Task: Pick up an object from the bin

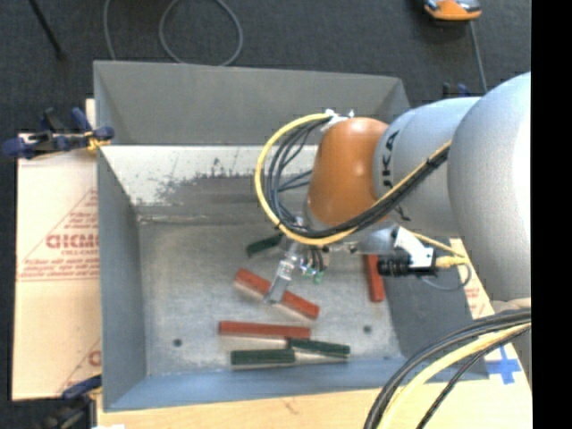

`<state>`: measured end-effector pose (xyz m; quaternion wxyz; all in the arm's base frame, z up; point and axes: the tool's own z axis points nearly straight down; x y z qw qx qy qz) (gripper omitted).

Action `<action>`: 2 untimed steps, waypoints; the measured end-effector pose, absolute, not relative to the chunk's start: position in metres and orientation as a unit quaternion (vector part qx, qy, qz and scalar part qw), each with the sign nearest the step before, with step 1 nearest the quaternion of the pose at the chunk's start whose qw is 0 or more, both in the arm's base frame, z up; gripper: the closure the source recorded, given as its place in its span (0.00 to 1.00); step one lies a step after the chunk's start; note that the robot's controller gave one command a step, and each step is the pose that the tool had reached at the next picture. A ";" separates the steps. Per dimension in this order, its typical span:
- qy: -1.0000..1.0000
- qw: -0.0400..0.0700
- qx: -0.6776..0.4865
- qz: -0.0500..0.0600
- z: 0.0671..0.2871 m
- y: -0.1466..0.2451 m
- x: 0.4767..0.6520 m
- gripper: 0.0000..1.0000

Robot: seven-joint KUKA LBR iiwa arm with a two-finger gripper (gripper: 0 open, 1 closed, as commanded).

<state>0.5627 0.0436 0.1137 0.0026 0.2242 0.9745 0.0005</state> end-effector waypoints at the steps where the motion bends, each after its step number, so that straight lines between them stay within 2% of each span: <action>1: 0.970 -0.001 0.243 -0.001 0.068 0.044 0.538 0.00; 2: 0.970 0.001 0.243 0.000 0.070 0.043 0.540 0.00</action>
Offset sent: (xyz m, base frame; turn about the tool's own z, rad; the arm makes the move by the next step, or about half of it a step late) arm -0.0240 0.0020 -0.0437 0.0397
